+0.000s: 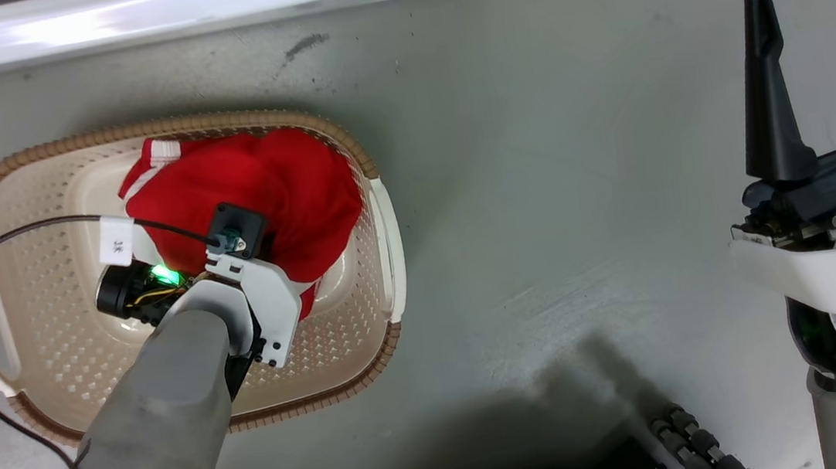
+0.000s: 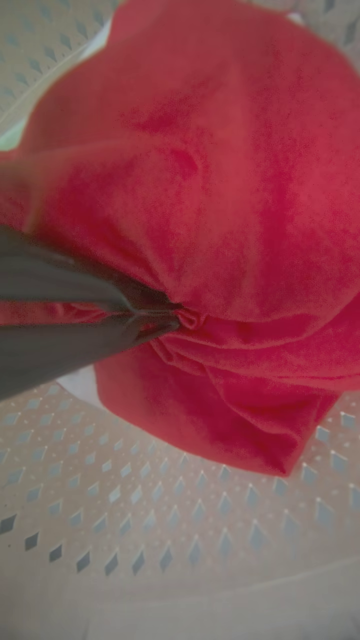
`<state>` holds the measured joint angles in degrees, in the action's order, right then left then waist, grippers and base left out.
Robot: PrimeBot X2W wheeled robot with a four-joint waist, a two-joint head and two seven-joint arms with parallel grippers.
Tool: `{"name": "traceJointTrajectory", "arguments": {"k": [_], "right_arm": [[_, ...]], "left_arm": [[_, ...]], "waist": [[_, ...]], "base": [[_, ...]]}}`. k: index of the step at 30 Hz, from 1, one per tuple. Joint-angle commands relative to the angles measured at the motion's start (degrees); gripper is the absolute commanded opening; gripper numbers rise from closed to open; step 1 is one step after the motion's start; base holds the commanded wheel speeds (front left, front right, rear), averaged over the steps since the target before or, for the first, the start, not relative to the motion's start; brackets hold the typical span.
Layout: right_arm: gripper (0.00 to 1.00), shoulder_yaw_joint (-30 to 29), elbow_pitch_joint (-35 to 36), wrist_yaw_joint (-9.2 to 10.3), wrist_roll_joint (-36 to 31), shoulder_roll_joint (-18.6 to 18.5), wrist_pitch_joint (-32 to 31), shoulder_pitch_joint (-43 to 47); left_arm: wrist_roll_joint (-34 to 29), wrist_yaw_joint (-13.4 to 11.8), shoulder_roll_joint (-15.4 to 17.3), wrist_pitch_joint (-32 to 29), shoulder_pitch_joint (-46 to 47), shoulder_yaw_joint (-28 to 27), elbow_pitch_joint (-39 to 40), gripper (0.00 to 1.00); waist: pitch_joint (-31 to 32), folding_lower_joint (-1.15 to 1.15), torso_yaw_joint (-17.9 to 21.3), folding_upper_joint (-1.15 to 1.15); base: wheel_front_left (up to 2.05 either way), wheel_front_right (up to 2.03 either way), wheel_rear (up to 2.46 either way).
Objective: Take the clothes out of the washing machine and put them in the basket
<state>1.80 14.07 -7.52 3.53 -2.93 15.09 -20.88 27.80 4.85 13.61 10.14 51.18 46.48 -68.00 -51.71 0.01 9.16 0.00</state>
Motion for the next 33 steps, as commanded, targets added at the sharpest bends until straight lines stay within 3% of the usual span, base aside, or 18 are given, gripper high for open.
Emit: {"name": "traceJointTrajectory", "arguments": {"k": [1,6,7,8,13,20,26,33], "right_arm": [[1.00,-0.08,0.30,0.06,0.09,0.10,0.11,-1.04],[1.00,-0.08,0.20,0.06,0.45,0.09,0.11,-1.83],[1.00,-0.19,0.11,0.06,0.59,0.09,0.11,-1.75],[1.00,-0.29,-0.02,0.06,0.83,0.10,0.11,-1.68],[1.00,-0.18,-0.83,0.06,1.02,0.09,0.11,-1.05],[1.00,-0.52,-2.04,0.06,0.47,0.08,0.10,1.71],[1.00,-0.56,-3.47,0.06,-0.78,0.08,0.11,5.19],[1.00,-0.28,-4.39,0.06,-1.25,0.07,0.11,8.20]], "left_arm": [[-0.28,0.09,-0.33,-0.63,0.86,0.29,-1.22,0.00],[0.97,-1.30,-1.16,-2.73,2.05,-0.37,-4.29,0.00],[1.51,-1.35,-1.37,-3.03,1.81,-0.70,-4.59,0.36],[1.41,-1.32,-1.51,-2.96,1.63,-0.64,-4.79,1.00],[2.45,0.24,-2.79,-0.78,-0.24,-0.47,-5.17,1.00],[4.55,-0.97,-4.16,4.87,-4.10,-3.36,-3.11,1.00],[1.13,-5.12,-1.71,5.05,-12.19,-9.09,12.45,1.00],[-3.87,-7.96,-0.85,5.06,-22.18,-18.54,27.44,1.00]], "waist": [[-1.54,-0.01,0.53,0.00],[-2.36,-0.01,0.86,0.00],[-2.26,-0.01,0.85,0.00],[-2.05,-0.01,0.84,0.00],[0.89,-0.01,0.13,0.00],[8.79,-0.01,-2.17,0.00],[16.80,-0.01,-4.84,0.00],[24.00,-0.01,-6.43,0.00]], "base": [[0.00,0.00,0.00],[0.00,0.00,0.00],[0.00,0.00,0.00],[0.00,0.00,0.00],[0.00,0.00,0.00],[0.00,0.00,0.00],[0.00,0.00,0.00],[0.00,0.00,0.00]]}}
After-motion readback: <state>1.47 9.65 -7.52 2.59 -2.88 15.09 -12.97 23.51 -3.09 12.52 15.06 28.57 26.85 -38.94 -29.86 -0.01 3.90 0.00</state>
